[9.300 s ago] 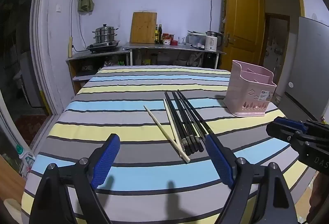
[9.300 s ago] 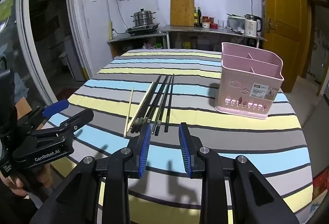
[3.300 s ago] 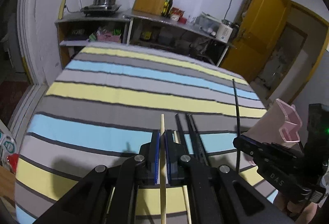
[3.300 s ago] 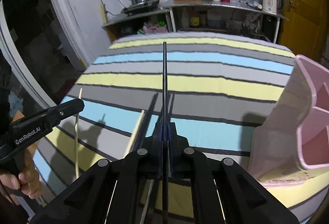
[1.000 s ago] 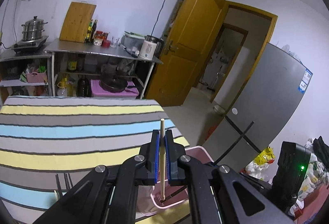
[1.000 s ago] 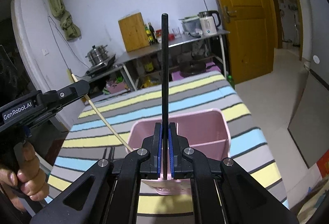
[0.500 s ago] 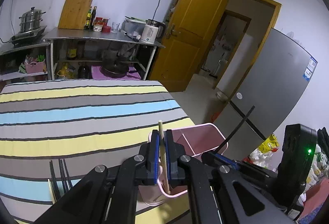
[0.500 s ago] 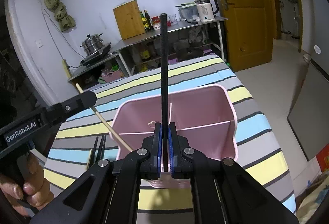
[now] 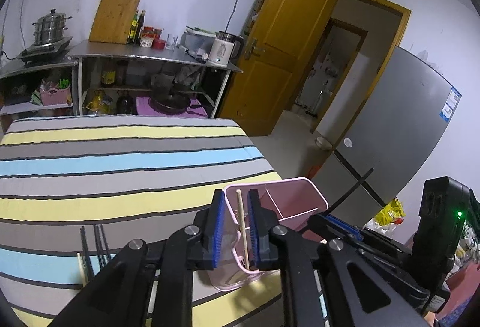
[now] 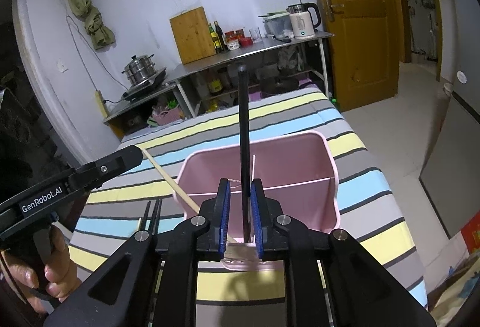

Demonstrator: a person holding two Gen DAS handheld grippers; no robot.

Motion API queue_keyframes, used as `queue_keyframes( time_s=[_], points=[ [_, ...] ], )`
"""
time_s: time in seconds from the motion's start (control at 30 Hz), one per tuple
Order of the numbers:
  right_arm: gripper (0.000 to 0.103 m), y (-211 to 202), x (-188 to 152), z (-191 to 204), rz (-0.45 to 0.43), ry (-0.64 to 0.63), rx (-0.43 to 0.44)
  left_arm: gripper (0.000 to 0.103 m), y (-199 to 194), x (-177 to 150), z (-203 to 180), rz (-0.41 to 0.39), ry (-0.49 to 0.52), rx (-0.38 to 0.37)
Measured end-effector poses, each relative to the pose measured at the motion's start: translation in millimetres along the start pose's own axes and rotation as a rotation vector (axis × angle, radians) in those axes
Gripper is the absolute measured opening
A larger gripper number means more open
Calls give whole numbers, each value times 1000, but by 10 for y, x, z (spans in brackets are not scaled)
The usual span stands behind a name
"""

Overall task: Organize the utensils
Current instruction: 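Lower the chopsticks into the holder and open both grippers, then move both open grippers back to the chopstick pile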

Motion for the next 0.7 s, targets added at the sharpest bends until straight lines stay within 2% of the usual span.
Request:
queue_keyframes(
  time_s=[0.13, 0.33, 0.7],
  points=[
    [14, -143, -5, 25, -21, -5, 7, 20, -249, -31, 18, -41, 15, 6],
    [14, -321, -54, 51, -40, -3, 28, 20, -618, -123, 126, -89, 7, 23],
    [14, -521, -251, 88, -46, -9, 47, 20, -987, -514, 298, -86, 1, 43]
  ],
)
Point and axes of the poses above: each gripper's, at about its wrist camera, not at the fingertips, and y roughly the way its jaws point, z to its left, x to its top, the point moved 8 cm from there along y, roughly the way its jaws point, and after that the axes turned 3 degrees about -x, right-handed, at the moved point
